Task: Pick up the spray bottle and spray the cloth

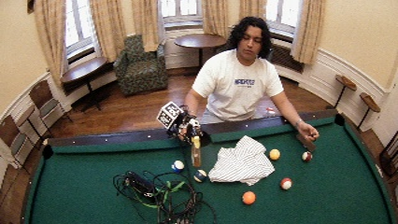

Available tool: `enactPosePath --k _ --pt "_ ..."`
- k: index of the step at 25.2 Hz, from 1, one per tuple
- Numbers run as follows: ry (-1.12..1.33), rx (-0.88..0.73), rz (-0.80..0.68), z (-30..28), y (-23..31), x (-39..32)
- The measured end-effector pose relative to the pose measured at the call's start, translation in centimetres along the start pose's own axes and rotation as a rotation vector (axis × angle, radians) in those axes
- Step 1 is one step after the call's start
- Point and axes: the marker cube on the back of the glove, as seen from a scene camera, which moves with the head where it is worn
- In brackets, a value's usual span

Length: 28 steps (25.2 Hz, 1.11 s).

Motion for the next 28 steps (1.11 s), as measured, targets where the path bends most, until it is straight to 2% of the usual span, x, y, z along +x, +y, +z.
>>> enactPosePath --k 11,28 --pt "-0.052 0.083 -0.033 -1.6 1.1 0.0" --pt "-0.15 0.011 -0.017 -2.2 1.4 0.1"
